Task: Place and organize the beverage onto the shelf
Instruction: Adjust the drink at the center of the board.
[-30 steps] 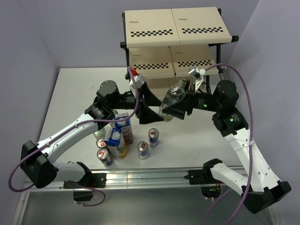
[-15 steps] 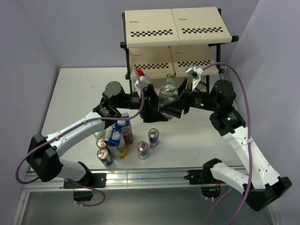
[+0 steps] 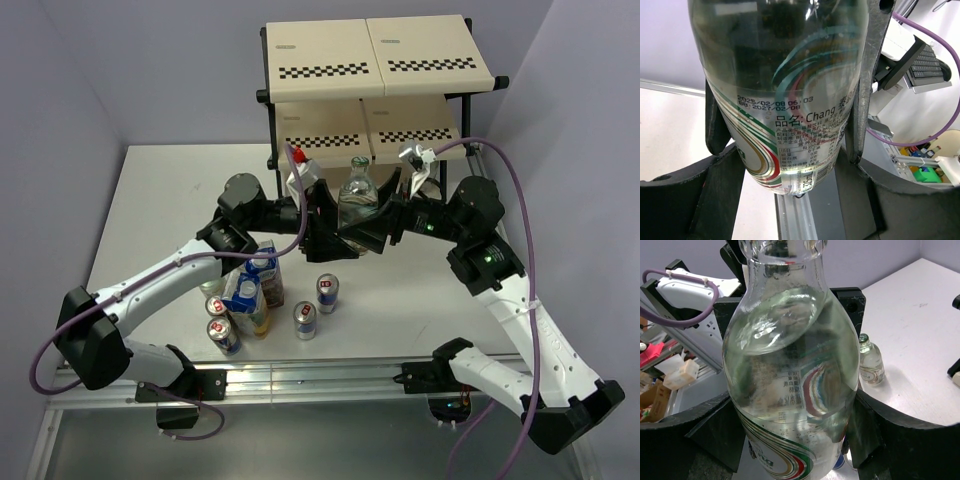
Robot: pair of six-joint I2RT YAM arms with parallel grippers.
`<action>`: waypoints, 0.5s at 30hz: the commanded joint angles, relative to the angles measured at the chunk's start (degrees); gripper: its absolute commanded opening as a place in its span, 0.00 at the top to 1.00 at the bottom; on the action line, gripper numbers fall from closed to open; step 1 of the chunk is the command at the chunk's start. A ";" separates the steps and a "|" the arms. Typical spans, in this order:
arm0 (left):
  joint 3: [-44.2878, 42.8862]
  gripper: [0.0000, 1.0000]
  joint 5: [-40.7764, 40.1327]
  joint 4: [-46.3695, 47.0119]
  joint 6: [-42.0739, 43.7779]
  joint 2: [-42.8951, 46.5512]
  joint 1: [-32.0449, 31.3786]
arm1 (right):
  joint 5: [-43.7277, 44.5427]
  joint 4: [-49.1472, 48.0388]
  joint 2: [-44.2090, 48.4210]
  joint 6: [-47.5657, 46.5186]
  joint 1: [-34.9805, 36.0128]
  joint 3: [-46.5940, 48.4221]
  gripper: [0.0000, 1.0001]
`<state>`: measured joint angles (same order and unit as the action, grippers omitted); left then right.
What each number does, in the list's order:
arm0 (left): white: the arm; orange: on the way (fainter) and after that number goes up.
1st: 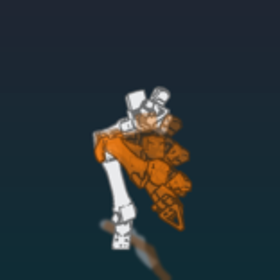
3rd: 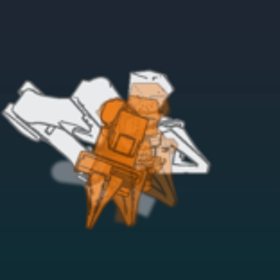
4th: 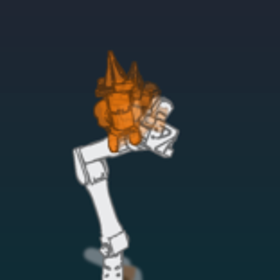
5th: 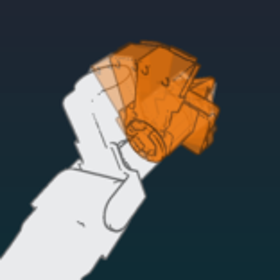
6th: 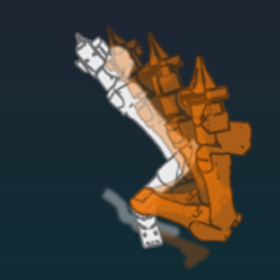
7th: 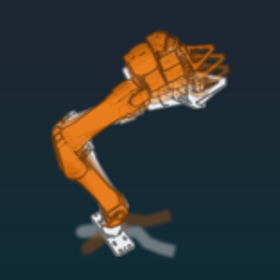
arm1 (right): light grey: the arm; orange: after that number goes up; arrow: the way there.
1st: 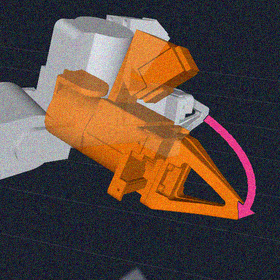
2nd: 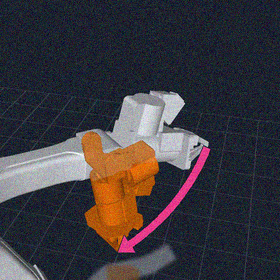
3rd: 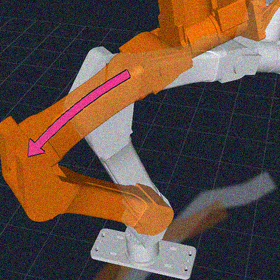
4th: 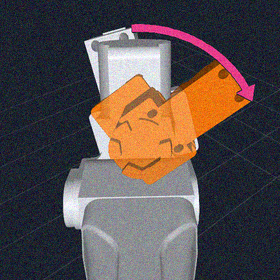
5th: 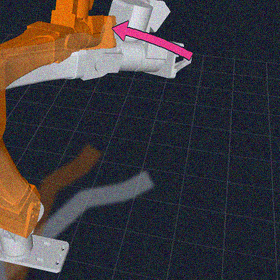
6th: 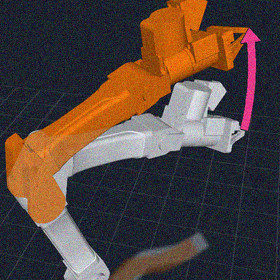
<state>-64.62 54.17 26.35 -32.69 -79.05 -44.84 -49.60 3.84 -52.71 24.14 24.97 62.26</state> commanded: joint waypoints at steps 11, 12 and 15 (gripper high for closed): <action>0.72 1.00 -3.02 1.86 2.89 2.76 -0.95 | 2.32 -16.93 5.60 1.43 0.87 -2.58 0.27; 0.81 1.00 -3.02 2.04 2.98 2.76 -1.04 | 2.67 -17.28 5.77 1.52 0.96 -2.93 0.25; 0.99 1.00 -3.02 2.48 2.72 2.58 -0.95 | 2.94 -16.67 6.21 1.17 0.87 -2.76 0.17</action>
<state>-63.61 52.58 25.47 -30.50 -77.71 -45.63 -48.14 -2.90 -49.19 25.50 25.52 57.71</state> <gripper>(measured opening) 0.702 0.811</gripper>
